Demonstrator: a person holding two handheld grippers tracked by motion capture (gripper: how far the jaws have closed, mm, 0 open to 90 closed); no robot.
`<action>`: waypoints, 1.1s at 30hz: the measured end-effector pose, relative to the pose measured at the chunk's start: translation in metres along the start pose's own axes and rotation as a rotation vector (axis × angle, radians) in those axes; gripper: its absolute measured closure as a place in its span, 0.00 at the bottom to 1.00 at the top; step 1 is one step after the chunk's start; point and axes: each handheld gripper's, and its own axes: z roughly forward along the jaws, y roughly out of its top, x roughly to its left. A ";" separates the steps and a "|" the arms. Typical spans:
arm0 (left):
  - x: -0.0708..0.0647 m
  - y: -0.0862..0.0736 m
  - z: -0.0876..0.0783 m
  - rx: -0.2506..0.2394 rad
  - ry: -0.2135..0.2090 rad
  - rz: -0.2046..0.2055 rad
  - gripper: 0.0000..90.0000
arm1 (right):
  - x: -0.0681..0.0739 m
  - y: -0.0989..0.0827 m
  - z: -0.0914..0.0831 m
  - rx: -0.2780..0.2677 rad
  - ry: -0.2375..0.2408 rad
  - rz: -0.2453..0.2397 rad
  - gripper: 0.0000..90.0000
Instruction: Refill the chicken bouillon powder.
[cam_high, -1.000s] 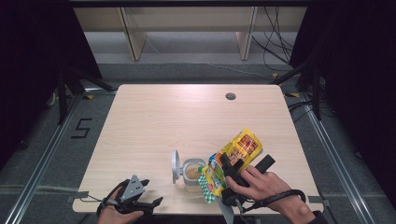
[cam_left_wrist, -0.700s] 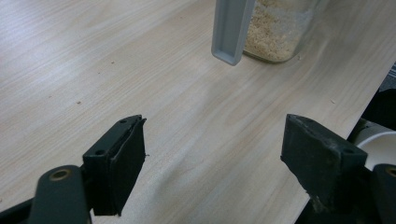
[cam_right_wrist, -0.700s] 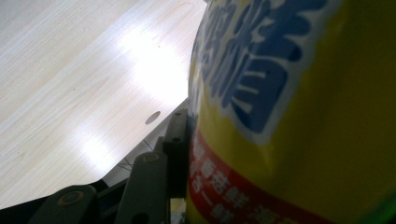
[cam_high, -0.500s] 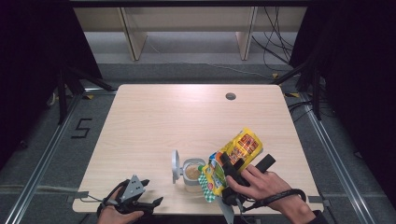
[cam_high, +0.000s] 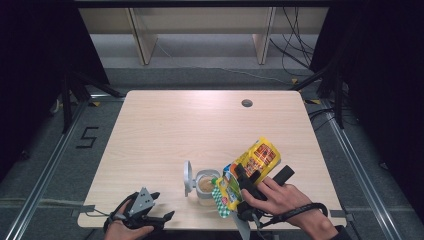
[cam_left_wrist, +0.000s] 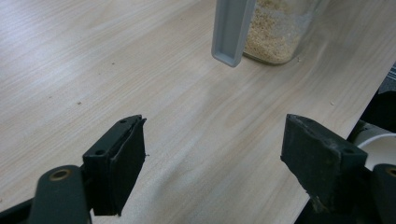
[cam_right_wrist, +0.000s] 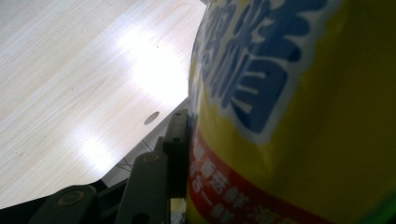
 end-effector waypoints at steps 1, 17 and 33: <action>0.000 0.000 0.000 0.000 0.000 0.001 0.24 | 0.000 0.000 0.000 0.000 0.002 -0.007 0.72; 0.000 0.000 0.000 -0.002 0.001 0.000 0.24 | -0.001 0.000 0.000 0.000 -0.001 0.008 0.72; 0.001 0.001 -0.001 0.006 0.010 0.016 0.24 | 0.000 0.000 0.000 0.001 0.007 -0.001 0.72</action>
